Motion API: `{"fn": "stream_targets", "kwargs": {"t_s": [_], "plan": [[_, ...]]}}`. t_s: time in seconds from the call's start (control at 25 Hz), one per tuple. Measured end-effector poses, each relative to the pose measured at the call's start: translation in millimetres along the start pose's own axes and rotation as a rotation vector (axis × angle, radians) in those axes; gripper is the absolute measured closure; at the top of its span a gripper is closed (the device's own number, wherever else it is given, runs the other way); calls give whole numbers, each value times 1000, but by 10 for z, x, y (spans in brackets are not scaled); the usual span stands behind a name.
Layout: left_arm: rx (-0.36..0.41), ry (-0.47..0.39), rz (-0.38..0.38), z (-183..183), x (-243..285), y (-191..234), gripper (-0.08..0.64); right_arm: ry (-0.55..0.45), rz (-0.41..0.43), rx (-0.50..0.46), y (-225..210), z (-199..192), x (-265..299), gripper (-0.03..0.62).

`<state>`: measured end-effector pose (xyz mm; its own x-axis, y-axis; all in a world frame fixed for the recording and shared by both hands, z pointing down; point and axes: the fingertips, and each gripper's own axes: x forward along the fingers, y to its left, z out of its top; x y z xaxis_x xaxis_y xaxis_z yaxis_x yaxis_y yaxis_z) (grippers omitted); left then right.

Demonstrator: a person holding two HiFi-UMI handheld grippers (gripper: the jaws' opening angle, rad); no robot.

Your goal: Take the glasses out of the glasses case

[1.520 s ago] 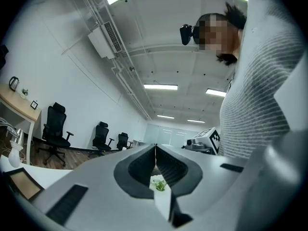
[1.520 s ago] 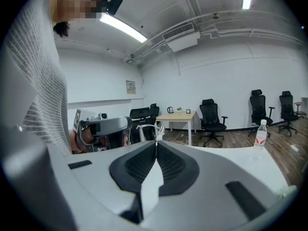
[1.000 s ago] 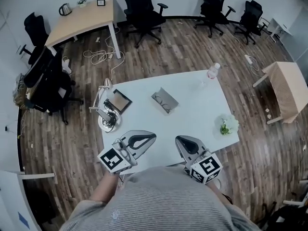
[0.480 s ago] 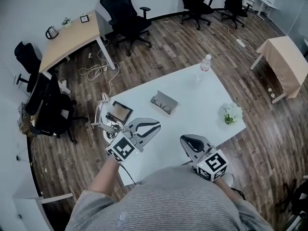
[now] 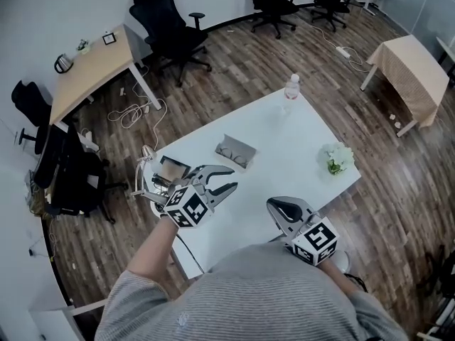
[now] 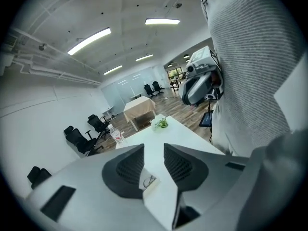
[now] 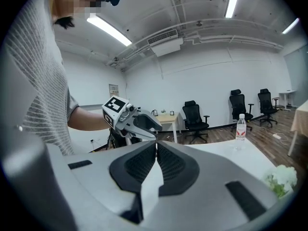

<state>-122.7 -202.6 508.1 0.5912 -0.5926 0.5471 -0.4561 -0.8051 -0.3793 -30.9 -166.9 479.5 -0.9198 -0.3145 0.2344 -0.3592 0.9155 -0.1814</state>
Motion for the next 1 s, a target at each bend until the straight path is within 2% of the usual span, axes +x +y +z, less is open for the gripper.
{"fn": "stream_targets", "kwargs": {"t_s": [0.28, 0.6, 1.0], "plan": [[107, 102, -30, -314, 292, 27, 445, 8, -20, 7, -11, -59, -83, 575], [129, 159, -56, -539, 510, 50, 445, 7, -96, 21, -145, -92, -235, 575], [170, 264, -91, -904, 752, 105, 445, 3, -143, 32, -207, -165, -380, 575]]}}
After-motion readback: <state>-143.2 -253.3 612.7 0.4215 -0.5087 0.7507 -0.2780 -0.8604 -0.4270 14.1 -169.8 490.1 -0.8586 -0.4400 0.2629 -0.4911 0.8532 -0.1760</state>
